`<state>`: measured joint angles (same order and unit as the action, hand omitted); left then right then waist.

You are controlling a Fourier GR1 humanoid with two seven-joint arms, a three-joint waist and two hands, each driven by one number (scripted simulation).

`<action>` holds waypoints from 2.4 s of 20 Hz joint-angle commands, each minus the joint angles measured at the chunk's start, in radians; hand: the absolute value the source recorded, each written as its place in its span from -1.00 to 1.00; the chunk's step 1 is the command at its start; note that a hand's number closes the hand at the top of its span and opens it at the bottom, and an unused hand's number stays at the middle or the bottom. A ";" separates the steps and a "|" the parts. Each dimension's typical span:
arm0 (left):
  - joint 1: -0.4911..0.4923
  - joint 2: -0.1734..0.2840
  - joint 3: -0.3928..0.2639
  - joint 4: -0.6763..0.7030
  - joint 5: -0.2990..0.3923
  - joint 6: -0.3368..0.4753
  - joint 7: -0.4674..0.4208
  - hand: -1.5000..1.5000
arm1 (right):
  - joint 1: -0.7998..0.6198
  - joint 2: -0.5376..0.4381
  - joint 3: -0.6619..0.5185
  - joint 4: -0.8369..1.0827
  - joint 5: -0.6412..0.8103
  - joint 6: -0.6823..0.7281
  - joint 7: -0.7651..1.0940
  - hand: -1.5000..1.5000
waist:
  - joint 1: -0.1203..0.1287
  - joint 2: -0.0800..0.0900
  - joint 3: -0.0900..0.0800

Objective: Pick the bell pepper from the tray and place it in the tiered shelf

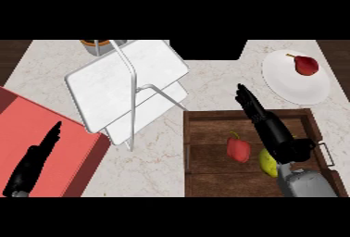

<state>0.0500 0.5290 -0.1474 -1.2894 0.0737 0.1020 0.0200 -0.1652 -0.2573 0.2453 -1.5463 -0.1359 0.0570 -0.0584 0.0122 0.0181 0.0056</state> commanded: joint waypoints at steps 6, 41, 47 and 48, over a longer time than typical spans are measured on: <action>0.019 -0.073 0.027 -0.060 0.068 0.024 -0.020 0.00 | 0.258 -0.072 -0.342 0.019 0.187 -0.521 0.104 -1.00 | -0.198 -0.050 -0.017; -0.111 -0.173 -0.106 -0.097 0.048 -0.061 0.028 0.00 | 0.468 0.132 0.070 -0.561 1.263 -0.123 1.279 -1.00 | 0.049 -0.001 -0.014; -0.130 -0.193 -0.105 -0.082 0.036 -0.037 0.039 0.00 | 0.221 0.254 0.108 -0.356 1.284 -0.031 1.477 -1.00 | 0.032 -0.005 -0.009; -0.113 -0.193 -0.109 -0.097 0.031 -0.032 0.030 0.00 | 0.175 0.255 0.110 -0.323 1.274 -0.028 1.503 -1.00 | 0.039 -0.006 -0.009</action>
<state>-0.0501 0.3930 -0.2263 -1.3688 0.1029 0.0671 0.0665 0.1654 -0.0414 0.3280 -1.9549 1.1277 -0.0676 1.1692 0.0563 0.0132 -0.0001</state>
